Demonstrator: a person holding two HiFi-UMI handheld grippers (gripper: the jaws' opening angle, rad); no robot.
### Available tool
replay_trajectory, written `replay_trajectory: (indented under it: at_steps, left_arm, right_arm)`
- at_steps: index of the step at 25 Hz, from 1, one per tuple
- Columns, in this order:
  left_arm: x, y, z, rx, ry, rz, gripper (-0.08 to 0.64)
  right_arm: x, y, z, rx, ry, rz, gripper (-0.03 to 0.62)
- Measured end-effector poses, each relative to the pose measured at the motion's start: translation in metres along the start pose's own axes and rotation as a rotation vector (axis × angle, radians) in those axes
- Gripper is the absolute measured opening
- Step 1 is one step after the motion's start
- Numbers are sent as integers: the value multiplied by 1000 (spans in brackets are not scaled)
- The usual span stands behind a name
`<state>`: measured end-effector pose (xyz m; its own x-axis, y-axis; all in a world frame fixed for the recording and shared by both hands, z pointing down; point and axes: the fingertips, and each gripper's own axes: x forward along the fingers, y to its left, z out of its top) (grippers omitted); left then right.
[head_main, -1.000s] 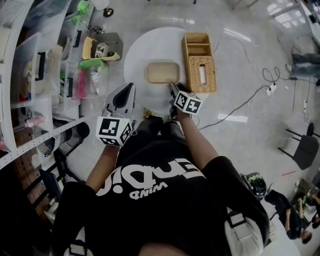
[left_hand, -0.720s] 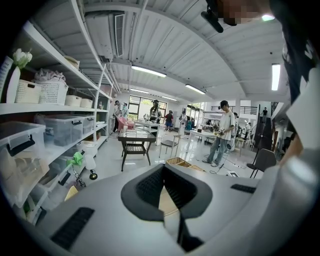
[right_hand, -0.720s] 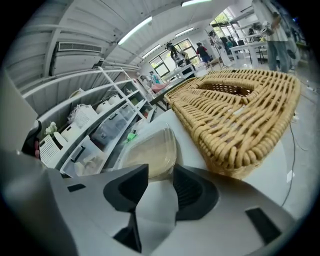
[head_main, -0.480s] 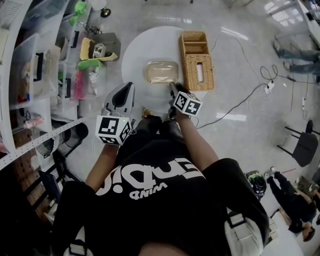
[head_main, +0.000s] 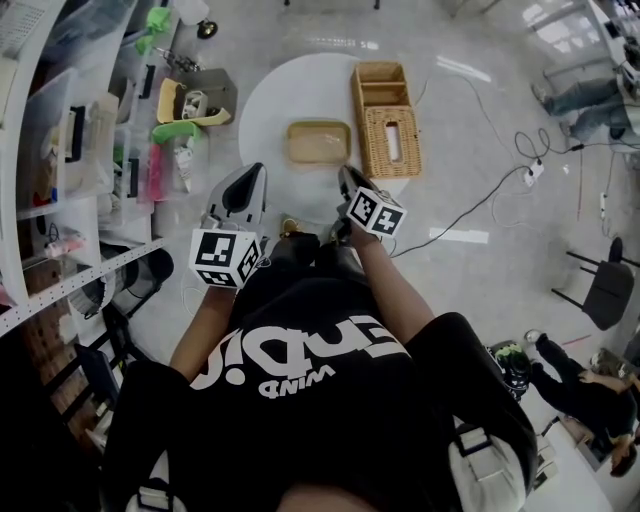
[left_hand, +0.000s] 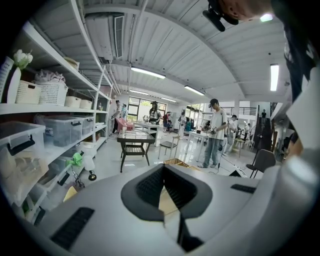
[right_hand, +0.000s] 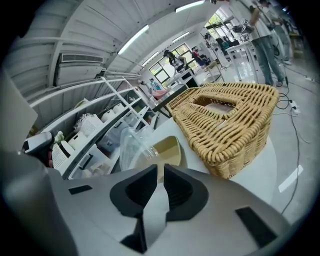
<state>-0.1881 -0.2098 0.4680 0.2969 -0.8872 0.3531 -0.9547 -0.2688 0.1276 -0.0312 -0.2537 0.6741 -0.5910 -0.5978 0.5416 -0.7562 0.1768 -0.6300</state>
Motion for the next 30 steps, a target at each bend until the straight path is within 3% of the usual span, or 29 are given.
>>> replay_trajectory:
  at_steps: [8, 14, 22, 30]
  left_arm:
    - [-6, -8, 2, 2, -18, 1, -2]
    - [-9, -4, 5, -4, -36, 11, -2]
    - [-9, -16, 21, -17, -85, 0, -2]
    - [-15, -39, 42, -24, -135, -6, -2]
  right_arm:
    - [-17, 13, 10, -15, -33, 54, 38]
    - [-36, 47, 67, -80, -165, 120, 37]
    - [-103, 93, 147, -310, -360, 164, 37]
    - [-175, 104, 153, -533, -439, 126, 37]
